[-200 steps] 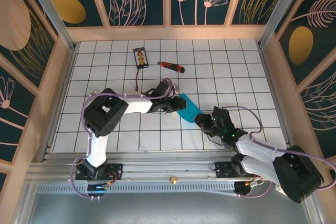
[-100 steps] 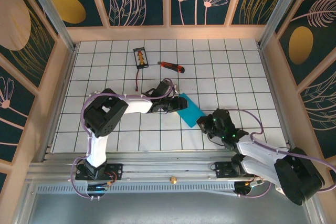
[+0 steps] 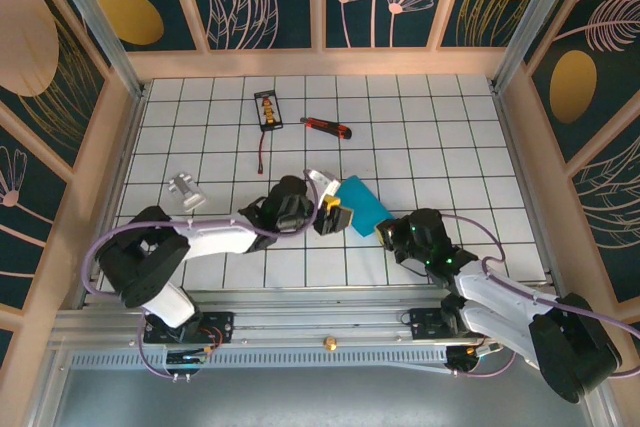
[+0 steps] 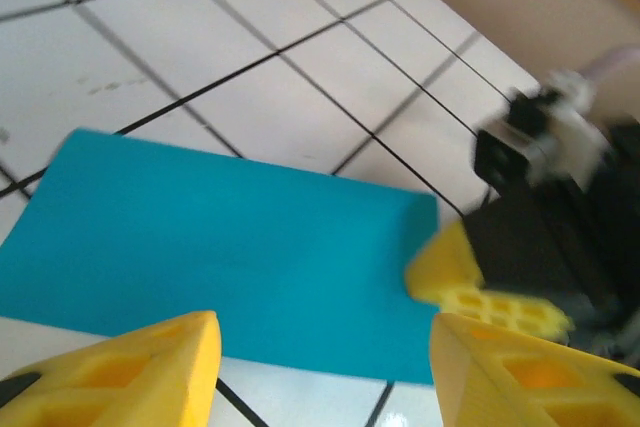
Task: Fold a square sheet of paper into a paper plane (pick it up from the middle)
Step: Third fold the triangle at the center of the table.
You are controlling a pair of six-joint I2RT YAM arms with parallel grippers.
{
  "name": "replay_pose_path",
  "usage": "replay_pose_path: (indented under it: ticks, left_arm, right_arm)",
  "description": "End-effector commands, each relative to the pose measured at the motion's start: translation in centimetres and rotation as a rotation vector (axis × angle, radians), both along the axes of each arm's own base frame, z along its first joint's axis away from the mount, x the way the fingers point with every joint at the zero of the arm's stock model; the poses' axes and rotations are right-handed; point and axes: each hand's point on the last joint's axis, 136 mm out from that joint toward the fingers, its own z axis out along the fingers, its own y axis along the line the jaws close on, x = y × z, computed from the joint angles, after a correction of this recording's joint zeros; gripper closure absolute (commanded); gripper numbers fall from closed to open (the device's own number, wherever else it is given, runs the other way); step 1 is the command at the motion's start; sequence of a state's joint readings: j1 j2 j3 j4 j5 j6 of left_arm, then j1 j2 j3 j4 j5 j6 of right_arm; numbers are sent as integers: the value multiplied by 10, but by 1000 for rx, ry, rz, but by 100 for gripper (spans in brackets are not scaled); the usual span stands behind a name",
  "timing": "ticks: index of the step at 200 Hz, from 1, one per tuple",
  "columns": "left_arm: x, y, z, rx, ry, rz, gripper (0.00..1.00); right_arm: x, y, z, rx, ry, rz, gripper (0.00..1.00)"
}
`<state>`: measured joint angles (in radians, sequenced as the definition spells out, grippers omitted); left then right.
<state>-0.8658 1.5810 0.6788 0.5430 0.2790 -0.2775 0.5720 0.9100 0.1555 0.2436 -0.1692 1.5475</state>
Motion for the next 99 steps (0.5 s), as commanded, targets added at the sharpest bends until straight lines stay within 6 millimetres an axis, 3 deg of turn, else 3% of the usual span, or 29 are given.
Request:
replay_pose_path:
  ticks: [1, 27, 99]
  left_arm:
    - [-7, -1, 7, 67, -335, -132, 41]
    - [-26, -2, -9, 168, -535, -269, 39]
    - [-29, -22, -36, 306, -752, -408, 45]
  right_arm:
    - [0, -1, -1, 31, 29, -24, 100]
    - [1, 1, 2, 39, 31, -18, 99]
    - [3, 3, 5, 48, 29, -14, 100]
